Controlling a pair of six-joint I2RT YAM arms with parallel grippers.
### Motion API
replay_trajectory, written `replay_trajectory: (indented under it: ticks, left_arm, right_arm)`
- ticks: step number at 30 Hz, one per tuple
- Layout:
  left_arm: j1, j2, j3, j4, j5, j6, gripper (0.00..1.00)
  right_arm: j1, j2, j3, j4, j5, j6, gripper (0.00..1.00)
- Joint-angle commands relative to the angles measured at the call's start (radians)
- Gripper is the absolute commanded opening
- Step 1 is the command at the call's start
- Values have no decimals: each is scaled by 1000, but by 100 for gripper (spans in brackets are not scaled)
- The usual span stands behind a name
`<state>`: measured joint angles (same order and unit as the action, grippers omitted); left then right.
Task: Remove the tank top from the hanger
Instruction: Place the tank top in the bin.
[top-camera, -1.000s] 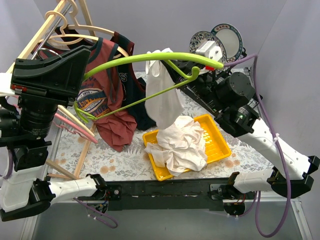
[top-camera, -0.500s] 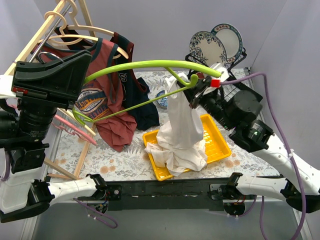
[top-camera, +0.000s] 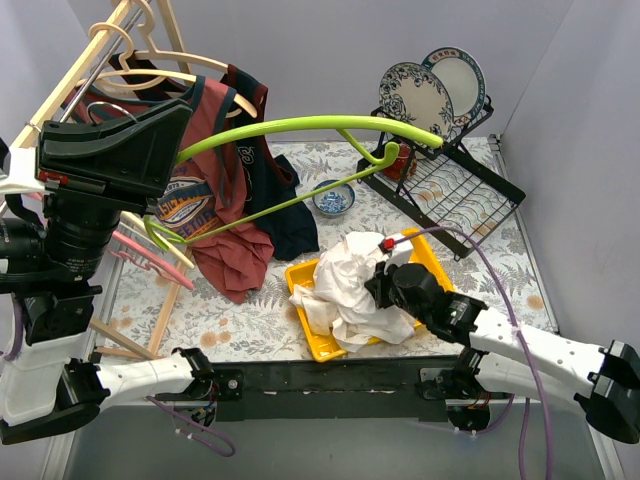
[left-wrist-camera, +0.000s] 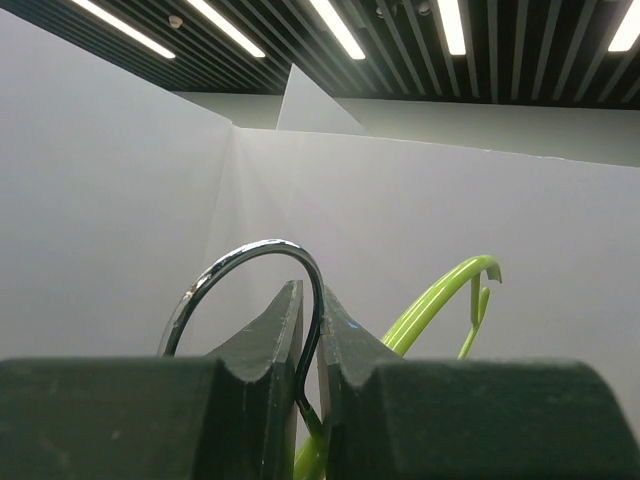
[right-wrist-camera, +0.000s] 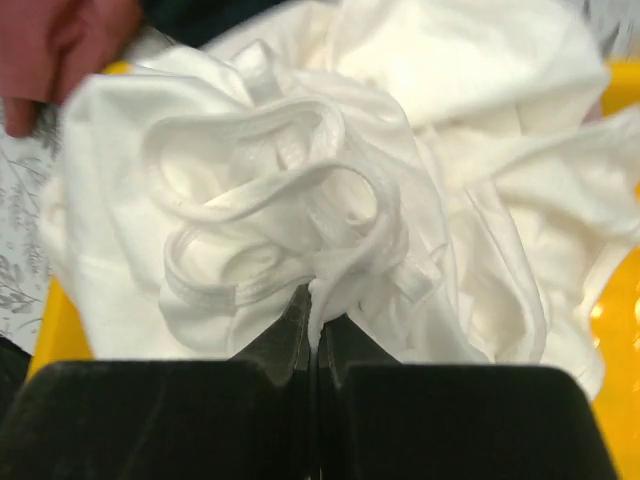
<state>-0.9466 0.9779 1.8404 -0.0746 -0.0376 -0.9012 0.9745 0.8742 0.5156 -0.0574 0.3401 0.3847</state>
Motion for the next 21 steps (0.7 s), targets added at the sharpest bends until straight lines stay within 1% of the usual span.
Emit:
replay_trajectory:
  ticks: [1, 2, 4, 8, 9, 10, 11, 14, 15, 16, 17, 18, 19, 21]
  left_arm:
    - [-3, 2, -6, 22, -19, 24, 0]
    - [-4, 7, -7, 27, -19, 24, 0]
    - [-3, 13, 0, 22, -18, 25, 0]
    - [-3, 30, 19, 6, -21, 39, 0]
    - [-3, 38, 20, 3, -24, 44, 0]
    - [-3, 39, 25, -1, -25, 48, 0]
    - [-4, 42, 28, -8, -31, 53, 0]
    - [-3, 53, 29, -17, -41, 73, 0]
    - [-3, 56, 28, -22, -45, 85, 0]
    - [-3, 62, 29, -25, -47, 93, 0]
    - [-4, 67, 29, -33, -48, 97, 0]
    - [-3, 68, 29, -34, -50, 110, 0]
    - [-3, 74, 28, -40, -51, 116, 0]
    - [-4, 84, 20, -48, -50, 137, 0]
  right_arm:
    - [-7, 17, -116, 151, 31, 244, 1]
    - [-7, 29, -144, 197, 13, 253, 1]
    - [-7, 72, -155, 214, 8, 263, 1]
    - [-10, 98, -137, 174, 34, 257, 2]
    - [-11, 80, -117, 139, 39, 253, 9]
    - [-11, 65, -102, 116, 43, 247, 19]
    - [-11, 49, -86, 91, 57, 244, 35]
    - [-11, -36, 0, -42, 100, 208, 47]
    - [-13, -84, 27, -65, 106, 183, 59]
    - [-11, -105, 81, -109, 112, 159, 69]
    - [-13, -127, 118, -133, 123, 107, 89]
    - [-11, -165, 151, -151, 129, 79, 94]
    - [-11, -181, 226, -188, 135, 50, 96]
    - [-11, -219, 297, -209, 137, -35, 96]
